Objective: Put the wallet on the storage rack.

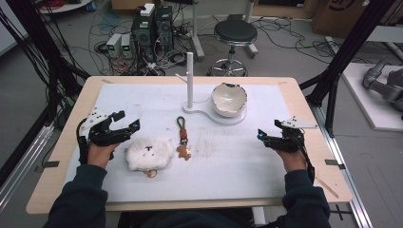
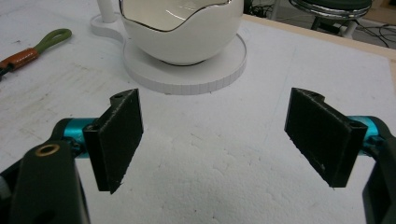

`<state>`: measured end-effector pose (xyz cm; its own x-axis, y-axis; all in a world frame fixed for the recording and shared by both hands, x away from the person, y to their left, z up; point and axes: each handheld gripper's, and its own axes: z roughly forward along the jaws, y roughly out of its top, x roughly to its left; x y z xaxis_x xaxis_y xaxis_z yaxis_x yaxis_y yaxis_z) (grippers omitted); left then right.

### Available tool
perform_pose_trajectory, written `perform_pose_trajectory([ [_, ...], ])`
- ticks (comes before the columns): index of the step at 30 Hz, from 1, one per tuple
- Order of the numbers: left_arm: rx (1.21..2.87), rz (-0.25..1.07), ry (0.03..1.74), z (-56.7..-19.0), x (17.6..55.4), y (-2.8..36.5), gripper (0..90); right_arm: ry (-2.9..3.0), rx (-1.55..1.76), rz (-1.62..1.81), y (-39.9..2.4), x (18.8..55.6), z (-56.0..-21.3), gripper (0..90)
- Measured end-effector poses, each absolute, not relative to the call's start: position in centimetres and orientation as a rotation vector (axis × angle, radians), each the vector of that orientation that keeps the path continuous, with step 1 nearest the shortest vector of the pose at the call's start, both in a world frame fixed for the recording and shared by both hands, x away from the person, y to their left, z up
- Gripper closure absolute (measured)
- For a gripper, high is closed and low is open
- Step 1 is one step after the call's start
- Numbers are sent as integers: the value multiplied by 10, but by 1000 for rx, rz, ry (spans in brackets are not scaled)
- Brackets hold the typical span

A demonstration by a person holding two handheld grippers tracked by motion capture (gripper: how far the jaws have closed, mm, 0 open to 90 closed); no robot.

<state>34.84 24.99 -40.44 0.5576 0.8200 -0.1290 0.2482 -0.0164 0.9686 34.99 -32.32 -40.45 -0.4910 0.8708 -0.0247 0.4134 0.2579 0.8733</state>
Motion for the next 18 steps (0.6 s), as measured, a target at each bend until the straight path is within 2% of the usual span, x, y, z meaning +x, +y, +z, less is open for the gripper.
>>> perform_pose_trajectory([
  [18, 1584, 541, 924, -407, 350, 238, 225, 2011, 1173, 1186, -328, 348, -405, 198],
])
